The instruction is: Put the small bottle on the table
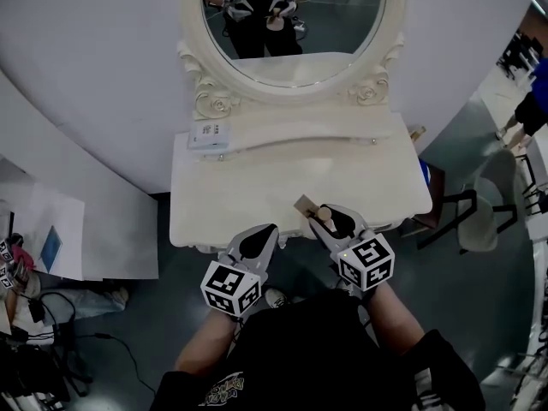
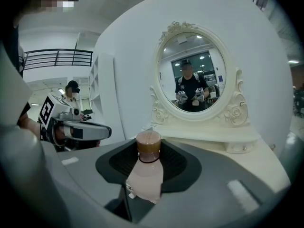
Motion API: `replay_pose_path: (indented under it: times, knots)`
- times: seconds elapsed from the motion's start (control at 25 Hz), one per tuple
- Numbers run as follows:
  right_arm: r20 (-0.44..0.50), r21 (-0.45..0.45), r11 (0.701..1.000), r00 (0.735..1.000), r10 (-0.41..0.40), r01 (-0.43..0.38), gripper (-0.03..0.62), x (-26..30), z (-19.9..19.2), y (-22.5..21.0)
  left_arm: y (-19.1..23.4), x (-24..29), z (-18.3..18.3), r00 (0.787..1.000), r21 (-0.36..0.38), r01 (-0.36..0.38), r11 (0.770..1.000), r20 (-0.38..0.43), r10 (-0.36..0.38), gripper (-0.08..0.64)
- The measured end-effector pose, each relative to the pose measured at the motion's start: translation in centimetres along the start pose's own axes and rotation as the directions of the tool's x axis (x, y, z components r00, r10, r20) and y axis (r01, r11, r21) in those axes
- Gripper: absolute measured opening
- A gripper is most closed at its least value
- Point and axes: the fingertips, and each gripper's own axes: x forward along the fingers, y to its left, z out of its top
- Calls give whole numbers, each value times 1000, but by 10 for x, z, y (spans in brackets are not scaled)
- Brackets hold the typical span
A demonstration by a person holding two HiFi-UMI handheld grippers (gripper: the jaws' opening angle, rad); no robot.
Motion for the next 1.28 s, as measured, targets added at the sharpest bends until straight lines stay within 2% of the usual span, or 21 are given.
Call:
replay_pose_path:
  times: [0.44,0.72,1.0,1.28]
  knots:
    - [-29,17,1000,1000,-13,13,167,14,-10,23,7,-22,-7,999,6,34,999,-19,-34,0]
    - [-49,7,1000,999,7,-7,169,26,-9,27,16,-28,-9,1000,-13,7,1000,-8,-7,0]
    - [-51,-11,999,997,52,-53,167,48,-1,21,34,-28,-2,998,-28,-56,998,14,57,0]
    - [-44,-40,994,994,97,-99,167,65,19,-5,40,-4,15,995,-20,-96,995,33,97,0]
